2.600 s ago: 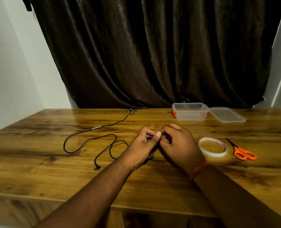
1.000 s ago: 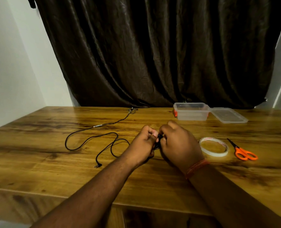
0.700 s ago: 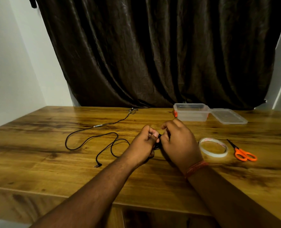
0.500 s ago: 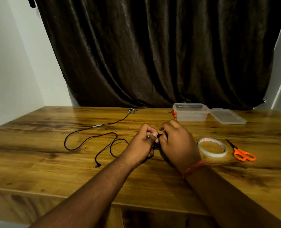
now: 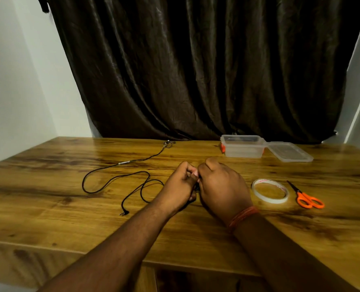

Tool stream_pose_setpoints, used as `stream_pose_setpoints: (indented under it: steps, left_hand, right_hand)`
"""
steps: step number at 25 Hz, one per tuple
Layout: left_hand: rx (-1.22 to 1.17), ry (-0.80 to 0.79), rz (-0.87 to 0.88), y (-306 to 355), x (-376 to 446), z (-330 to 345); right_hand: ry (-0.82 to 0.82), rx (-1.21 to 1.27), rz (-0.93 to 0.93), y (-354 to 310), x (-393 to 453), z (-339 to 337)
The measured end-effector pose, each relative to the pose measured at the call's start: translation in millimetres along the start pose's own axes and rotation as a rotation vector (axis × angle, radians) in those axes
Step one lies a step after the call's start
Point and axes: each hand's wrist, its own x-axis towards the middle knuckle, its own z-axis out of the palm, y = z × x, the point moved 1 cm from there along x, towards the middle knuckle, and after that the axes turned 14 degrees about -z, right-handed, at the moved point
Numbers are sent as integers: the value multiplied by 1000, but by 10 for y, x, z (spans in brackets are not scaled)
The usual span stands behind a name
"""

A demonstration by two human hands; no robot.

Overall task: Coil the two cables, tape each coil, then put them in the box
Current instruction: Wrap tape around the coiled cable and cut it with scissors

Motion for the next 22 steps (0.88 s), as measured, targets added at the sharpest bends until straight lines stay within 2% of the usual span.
stream_pose_setpoints:
  steps: [10,14,22]
  left_hand:
    - [-40,-50,49,1,24,-10]
    - [-41,-32,4,-11,20,-18]
    - [-142,-61,-17,63,-48,4]
  right_hand:
    - [30,50,22,15,11,47]
    - [68,91,27,52,-5,59]
    - [30,153,-13,138,-37,61]
